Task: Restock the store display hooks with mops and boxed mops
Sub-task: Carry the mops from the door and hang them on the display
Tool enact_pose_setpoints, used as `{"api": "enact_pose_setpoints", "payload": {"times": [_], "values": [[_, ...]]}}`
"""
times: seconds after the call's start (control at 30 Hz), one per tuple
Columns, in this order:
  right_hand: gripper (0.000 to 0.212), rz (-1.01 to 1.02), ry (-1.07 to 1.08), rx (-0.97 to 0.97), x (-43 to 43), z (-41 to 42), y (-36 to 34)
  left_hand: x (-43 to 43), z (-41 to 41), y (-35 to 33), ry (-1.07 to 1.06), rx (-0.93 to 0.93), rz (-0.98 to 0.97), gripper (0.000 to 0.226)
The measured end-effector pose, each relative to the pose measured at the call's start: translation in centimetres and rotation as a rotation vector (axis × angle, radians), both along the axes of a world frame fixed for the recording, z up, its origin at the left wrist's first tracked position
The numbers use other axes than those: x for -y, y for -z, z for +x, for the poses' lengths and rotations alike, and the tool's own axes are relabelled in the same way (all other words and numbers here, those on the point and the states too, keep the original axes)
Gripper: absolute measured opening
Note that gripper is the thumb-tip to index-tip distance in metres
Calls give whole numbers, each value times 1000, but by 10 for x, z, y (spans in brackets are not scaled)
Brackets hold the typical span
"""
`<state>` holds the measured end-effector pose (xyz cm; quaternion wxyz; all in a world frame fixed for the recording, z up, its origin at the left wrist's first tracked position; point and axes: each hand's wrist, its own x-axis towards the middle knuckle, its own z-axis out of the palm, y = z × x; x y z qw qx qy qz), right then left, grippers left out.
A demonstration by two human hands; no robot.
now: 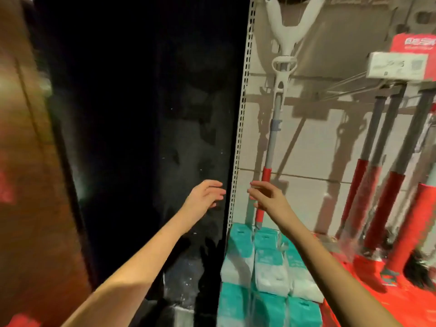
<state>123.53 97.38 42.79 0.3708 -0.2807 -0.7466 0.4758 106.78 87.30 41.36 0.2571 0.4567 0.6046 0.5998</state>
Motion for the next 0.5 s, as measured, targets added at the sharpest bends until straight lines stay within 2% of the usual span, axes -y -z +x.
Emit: {"api": "enact_pose_setpoints", "payload": {"times": [0.1,0.23,0.3,0.43,0.5], "values": [[28,-18,-171,78,73,-42,43,110,-25,44,-99,-20,-47,27],[29,-18,-401,201,184,-104,89,262,-68,96,-302,-119,-177,48],[29,-30,-564,258,259,-148,102,352,-96,109,-433,-118,-220,48],[24,-9,-697,240,357,-220,100,469,-139,107,-614,-114,-200,34],[23,4,-746,233,413,-268,100,529,-166,105,-738,-89,-185,38]]}}
